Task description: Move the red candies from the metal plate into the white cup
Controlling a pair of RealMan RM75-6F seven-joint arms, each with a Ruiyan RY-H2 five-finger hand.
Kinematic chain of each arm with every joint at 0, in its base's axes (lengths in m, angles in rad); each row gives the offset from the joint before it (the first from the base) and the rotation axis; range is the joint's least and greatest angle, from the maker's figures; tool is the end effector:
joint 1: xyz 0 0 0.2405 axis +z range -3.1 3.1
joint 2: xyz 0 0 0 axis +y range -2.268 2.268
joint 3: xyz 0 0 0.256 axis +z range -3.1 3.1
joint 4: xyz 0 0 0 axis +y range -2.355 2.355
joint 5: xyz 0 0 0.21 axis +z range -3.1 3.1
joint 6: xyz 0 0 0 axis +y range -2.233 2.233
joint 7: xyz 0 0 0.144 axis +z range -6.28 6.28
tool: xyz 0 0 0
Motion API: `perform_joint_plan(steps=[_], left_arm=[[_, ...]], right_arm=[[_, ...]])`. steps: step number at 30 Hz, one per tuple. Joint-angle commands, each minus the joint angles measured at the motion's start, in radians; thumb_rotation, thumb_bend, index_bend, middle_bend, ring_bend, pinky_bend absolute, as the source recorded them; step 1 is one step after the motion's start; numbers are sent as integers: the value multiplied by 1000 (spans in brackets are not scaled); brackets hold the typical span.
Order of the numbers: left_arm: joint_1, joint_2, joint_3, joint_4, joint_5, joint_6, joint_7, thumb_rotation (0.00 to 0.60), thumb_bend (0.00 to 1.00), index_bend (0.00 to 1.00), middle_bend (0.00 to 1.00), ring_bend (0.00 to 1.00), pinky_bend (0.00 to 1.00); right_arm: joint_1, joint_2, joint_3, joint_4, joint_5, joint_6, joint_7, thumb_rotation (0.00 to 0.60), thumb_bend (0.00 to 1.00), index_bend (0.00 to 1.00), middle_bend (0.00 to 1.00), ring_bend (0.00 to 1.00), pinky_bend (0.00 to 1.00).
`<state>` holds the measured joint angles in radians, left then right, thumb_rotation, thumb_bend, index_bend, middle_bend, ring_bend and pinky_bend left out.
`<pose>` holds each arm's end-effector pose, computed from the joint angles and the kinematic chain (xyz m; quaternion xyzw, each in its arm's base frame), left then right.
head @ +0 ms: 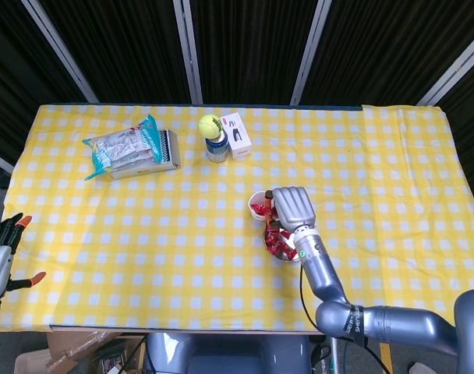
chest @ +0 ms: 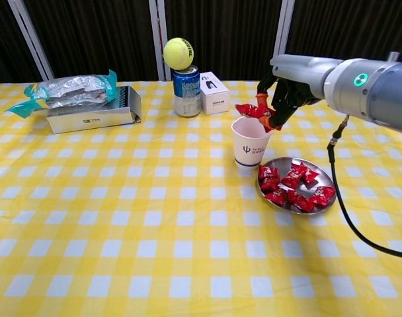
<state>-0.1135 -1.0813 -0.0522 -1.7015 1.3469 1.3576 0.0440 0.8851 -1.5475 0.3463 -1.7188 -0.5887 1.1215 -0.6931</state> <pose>-0.3170 0.1868 0.1533 -0.5774 -0.4533 -0.3383 0.5888 -0.0803 -0.3582 0.0040 0.6766 -0.4509 0.3590 0.4582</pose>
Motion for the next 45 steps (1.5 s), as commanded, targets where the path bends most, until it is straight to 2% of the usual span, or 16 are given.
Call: perform_joint_plan(steps=[1,12,24,45], left_arm=[[-1,3,0,-3,-4,-5,-6,600,39,0,0,0,0],[-4,13,-1,-7,-17,-22,-23,600,39,0,0,0,0],[-5,17,1,-11,-21,-26,-26,600,39,0,0,0,0],[-5,16,4,-14,-17,-21,-19,600,41,0,0,0,0]], right_arm=[[33,-28,15,43,32,-20,-7,600,611,688,877,949,1000],[95,-81,28,157,97,-66,-2,600,612,688,877,949,1000],[112,-110,23,216,122,-96,40,600,612,688,877,949,1000],[103,-80,22,181,127,-71,88,600,613,648,877,949,1000]])
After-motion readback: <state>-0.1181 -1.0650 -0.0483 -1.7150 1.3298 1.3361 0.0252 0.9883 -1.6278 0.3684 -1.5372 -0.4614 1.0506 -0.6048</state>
